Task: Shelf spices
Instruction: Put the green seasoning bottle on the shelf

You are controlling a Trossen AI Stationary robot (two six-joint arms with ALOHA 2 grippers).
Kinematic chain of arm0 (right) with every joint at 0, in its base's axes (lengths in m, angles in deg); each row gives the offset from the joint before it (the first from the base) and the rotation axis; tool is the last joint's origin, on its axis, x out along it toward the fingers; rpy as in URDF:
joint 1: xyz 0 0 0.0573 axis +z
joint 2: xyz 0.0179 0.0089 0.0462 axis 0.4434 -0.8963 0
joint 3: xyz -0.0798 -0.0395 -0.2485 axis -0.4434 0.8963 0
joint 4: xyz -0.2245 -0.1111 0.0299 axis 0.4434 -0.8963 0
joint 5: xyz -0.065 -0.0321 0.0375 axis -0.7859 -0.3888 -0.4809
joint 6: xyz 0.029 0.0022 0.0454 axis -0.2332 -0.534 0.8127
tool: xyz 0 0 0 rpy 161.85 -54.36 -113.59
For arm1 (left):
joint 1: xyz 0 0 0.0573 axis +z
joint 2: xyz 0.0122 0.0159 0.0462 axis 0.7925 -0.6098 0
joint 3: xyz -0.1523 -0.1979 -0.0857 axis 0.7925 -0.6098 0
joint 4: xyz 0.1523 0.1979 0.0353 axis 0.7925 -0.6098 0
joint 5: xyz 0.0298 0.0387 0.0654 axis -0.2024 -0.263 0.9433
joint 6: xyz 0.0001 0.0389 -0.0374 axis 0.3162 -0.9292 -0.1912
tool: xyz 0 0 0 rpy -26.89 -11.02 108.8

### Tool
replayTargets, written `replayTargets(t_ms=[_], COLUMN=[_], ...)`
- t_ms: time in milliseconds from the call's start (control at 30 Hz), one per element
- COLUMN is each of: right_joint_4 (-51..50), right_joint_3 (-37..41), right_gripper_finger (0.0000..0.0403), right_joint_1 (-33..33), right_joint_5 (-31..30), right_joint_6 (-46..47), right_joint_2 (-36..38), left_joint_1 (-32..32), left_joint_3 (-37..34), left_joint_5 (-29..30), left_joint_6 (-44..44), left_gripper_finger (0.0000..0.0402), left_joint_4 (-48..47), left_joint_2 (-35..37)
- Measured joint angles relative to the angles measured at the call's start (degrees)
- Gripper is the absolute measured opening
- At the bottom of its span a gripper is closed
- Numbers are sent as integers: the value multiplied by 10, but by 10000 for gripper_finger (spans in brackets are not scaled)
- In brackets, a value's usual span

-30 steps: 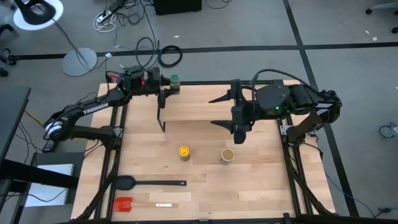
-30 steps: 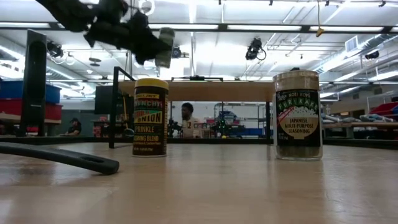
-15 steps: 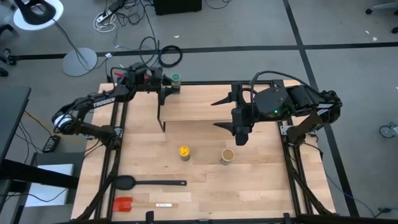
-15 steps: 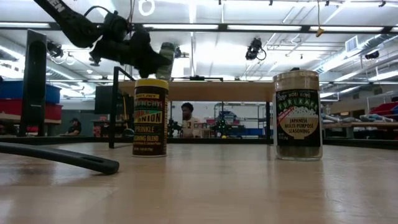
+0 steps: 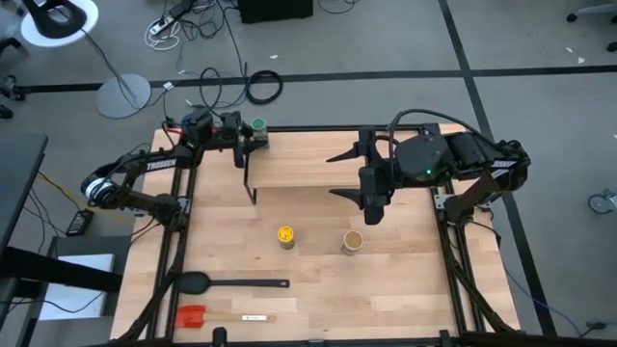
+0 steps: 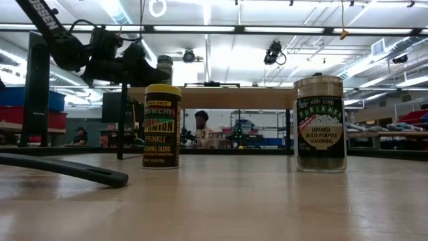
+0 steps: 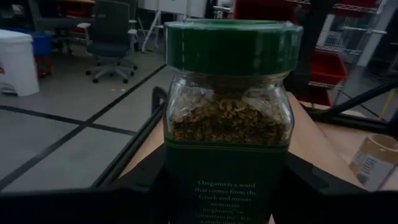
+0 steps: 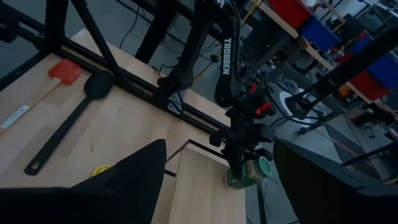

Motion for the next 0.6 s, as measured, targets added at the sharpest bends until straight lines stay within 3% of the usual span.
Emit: replayTargets(t_ms=[600], right_joint_4=[22], right_joint_3=[0], right_gripper_finger=[293], right_joint_1=[-1], right_joint_5=[0], right_joint_6=[-5], right_joint_2=[0], left_joint_1=[8], left_joint_3=[19], left_joint_5=[-12], left_joint_6=[-49], left_gripper_finger=[190], left_joint_4=[-11], left_joint_2=[0])
